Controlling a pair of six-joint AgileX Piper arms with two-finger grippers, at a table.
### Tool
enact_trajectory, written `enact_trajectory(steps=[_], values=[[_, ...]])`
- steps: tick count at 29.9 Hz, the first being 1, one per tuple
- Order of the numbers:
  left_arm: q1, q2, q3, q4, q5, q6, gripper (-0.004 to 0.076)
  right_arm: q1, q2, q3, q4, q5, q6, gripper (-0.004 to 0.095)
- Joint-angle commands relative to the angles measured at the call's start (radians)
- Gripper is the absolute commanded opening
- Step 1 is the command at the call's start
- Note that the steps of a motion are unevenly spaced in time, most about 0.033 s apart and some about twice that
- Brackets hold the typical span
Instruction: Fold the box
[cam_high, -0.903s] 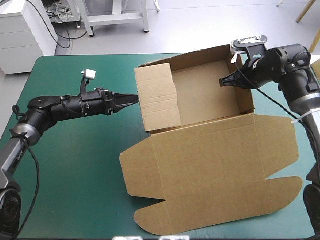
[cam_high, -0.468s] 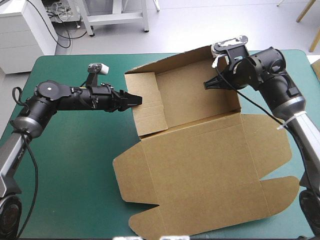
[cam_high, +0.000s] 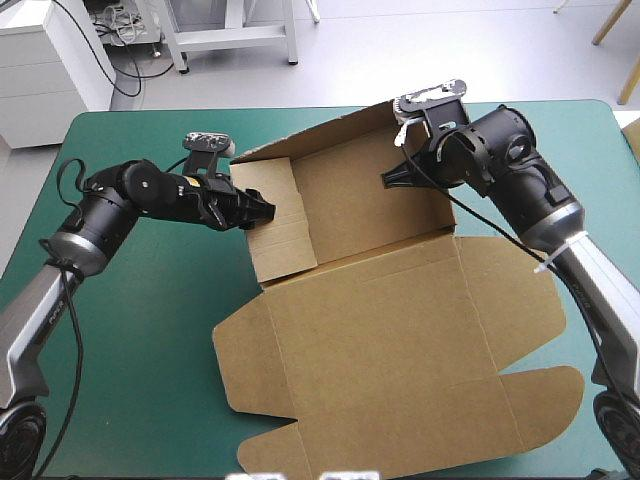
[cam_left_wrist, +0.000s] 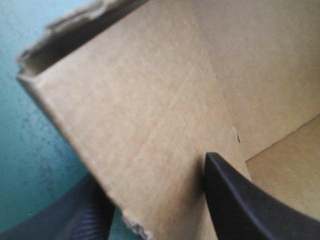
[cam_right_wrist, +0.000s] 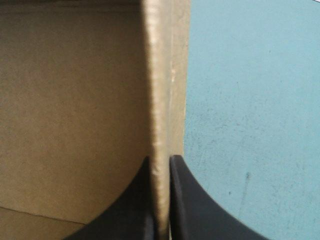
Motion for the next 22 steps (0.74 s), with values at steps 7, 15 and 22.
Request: enact_trajectory(steps=[7, 15, 22], values=[[-0.064, -0.039, -0.066, 0.067, -0.092, -0.134, 0.0148, 0.037, -0.040, -0.029, 0.125, -0.088, 0.013, -0.0020], [-0.064, -0.039, -0.066, 0.060, -0.099, -0.106, -0.0008, 0.035, -0.033, -0.029, 0.105, -0.084, 0.007, -0.0020], [-0.064, -0.039, -0.068, 0.222, -0.094, -0.234, -0.0008, 0.012, 0.039, -0.029, 0.106, 0.007, 0.019, -0.0020]])
